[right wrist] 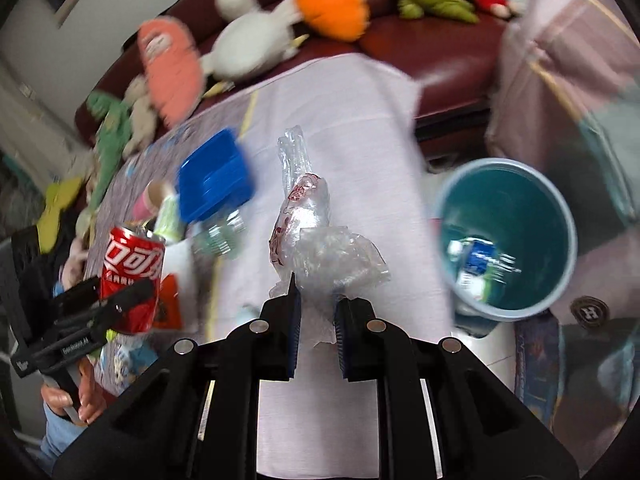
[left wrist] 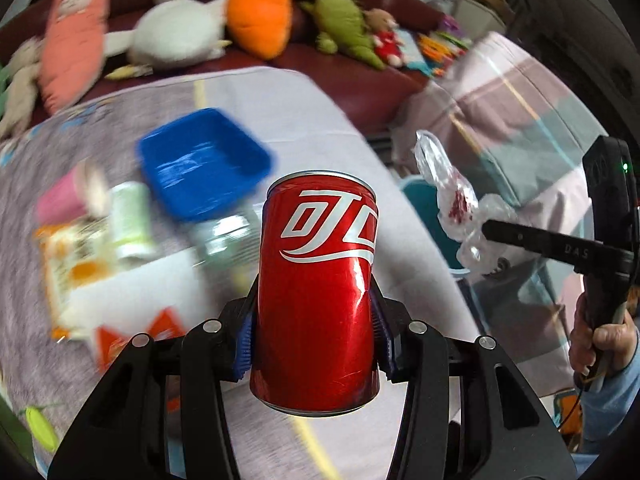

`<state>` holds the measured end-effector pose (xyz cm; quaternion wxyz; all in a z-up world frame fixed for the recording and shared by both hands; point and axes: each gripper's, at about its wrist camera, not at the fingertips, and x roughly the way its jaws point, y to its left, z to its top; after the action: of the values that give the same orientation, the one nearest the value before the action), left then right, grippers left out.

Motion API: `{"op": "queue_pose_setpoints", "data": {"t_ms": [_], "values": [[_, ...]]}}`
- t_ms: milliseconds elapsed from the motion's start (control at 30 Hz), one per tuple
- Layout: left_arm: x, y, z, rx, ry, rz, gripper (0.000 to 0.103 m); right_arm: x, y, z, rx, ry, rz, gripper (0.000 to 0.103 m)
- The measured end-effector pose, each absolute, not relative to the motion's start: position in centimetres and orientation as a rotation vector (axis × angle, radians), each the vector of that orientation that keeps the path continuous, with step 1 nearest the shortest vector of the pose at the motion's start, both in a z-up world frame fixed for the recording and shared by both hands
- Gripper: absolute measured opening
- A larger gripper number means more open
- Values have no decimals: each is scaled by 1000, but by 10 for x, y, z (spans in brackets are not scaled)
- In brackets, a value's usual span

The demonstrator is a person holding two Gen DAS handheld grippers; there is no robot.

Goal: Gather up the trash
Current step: 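Drop the cola can and plastic bag into the teal bin, opening both tools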

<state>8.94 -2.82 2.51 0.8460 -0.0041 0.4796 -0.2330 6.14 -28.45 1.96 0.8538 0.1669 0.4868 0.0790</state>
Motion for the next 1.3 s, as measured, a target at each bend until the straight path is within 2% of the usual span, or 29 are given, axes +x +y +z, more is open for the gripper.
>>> {"op": "queue_pose_setpoints", "data": {"t_ms": [400,900,933,1000,1033,1067,1300], "values": [[127,-198,-10,167,1124,-663,48,50,-444,-8,547,974,-59,16],[160,-300,-57,220,1215,-723,49,58,-501,-36,609,988,-126,17],[161,-303,-59,222,1217,-721,50,59,-503,-37,609,989,-130,17],[165,-309,-63,224,1222,-717,67,59,-506,-39,610,992,-134,17],[166,-311,-64,229,1217,-709,78,61,-508,-40,612,995,-136,17],[167,-312,-64,235,1207,-699,82,62,-509,-41,613,997,-137,17],[167,-300,-68,230,1214,-675,85,69,-508,-48,613,1014,-132,17]]}}
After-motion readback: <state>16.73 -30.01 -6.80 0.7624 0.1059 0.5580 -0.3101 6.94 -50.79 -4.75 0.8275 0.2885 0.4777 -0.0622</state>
